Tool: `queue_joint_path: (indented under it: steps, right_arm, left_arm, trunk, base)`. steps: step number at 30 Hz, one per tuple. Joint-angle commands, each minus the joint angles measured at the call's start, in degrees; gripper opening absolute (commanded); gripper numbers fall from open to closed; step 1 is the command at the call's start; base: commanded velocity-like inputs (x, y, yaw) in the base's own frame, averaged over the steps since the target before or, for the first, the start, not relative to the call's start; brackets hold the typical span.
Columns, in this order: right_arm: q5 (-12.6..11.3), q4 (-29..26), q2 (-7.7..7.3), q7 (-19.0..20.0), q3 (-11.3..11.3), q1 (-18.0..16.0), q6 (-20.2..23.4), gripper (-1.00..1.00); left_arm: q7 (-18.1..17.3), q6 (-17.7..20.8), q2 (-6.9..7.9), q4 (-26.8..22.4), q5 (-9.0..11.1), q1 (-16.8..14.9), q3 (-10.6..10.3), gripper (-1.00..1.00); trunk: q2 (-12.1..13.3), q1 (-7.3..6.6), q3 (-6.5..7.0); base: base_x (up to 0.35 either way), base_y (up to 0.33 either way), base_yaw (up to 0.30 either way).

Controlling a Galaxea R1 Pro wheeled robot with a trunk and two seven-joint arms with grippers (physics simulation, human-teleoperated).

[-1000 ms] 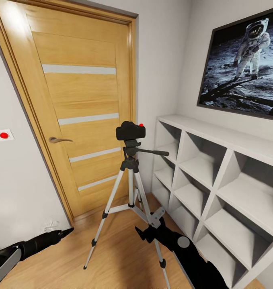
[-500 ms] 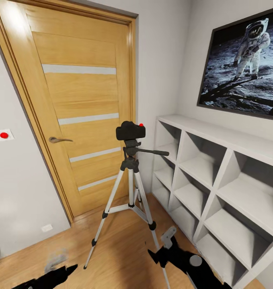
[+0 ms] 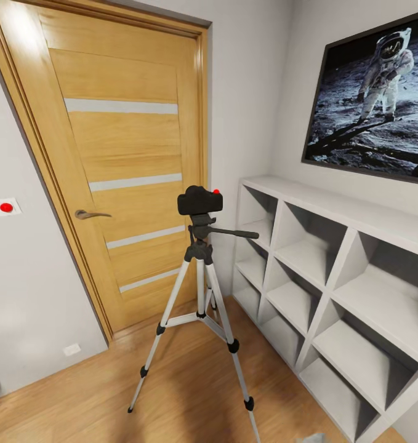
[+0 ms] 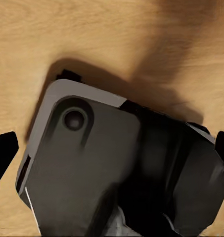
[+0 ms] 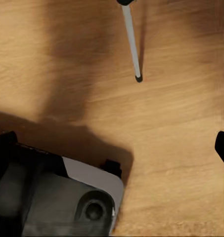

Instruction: Attach the digital camera to the camera tripod in the bedroom.

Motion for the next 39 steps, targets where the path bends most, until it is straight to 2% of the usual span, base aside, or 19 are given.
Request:
queue_joint_path:
  steps: [1, 6, 7, 11, 12, 22, 39]
  right_arm:
    - [0.5, 3.1, 0.00, -1.3, -0.4, 0.0, 0.1, 1.00]
    - [0.9, 18.4, -0.01, -8.9, -1.6, 0.0, -1.0, 1.00]
    - [0.9, 23.8, 0.08, -10.6, -1.7, 0.2, -1.0, 1.00]
    - [0.8, 32.8, 0.69, -12.4, -1.9, 1.5, -1.3, 1.00]
    - [0.7, 36.0, 1.42, -13.1, -1.9, 2.5, -1.5, 1.00]
    - [0.5, 36.7, 1.90, -13.5, -2.1, 2.6, -2.1, 1.00]
    - [0.3, 36.6, 1.95, -13.6, -2.2, 2.6, -2.2, 1.00]
  left_arm:
    - [-0.1, 0.4, -0.78, 0.1, 0.6, 1.0, -0.2, 1.00]
    - [0.0, 0.3, -3.71, 0.7, 0.5, 5.0, -0.2, 1.00]
    - [0.0, 0.3, -4.30, 0.8, 0.5, 5.8, -0.2, 1.00]
    - [0.0, 0.3, -4.72, 0.9, 0.5, 6.7, -0.3, 1.00]
    - [0.0, 0.2, -4.60, 0.9, 0.4, 7.1, -0.4, 1.00]
    - [0.0, 0.2, -5.02, 0.9, 0.4, 7.3, -0.5, 1.00]
    - [0.0, 0.2, -4.87, 0.9, 0.4, 7.3, -0.5, 1.00]
  trunk:
    - [-0.1, 0.04, -0.11]
    - [-0.1, 0.04, -0.11]
    - [-0.1, 0.04, -0.11]
    - [-0.1, 0.04, -0.11]
    - [-0.1, 0.04, -0.11]
    - [-0.1, 0.04, -0.11]
    - [-0.1, 0.04, -0.11]
  base:
    - [0.000, 0.000, 0.000]
    - [0.000, 0.000, 0.000]
    - [0.000, 0.000, 0.000]
    - [0.000, 0.000, 0.000]
    - [0.000, 0.000, 0.000]
    - [0.000, 0.000, 0.000]
    - [0.000, 0.000, 0.000]
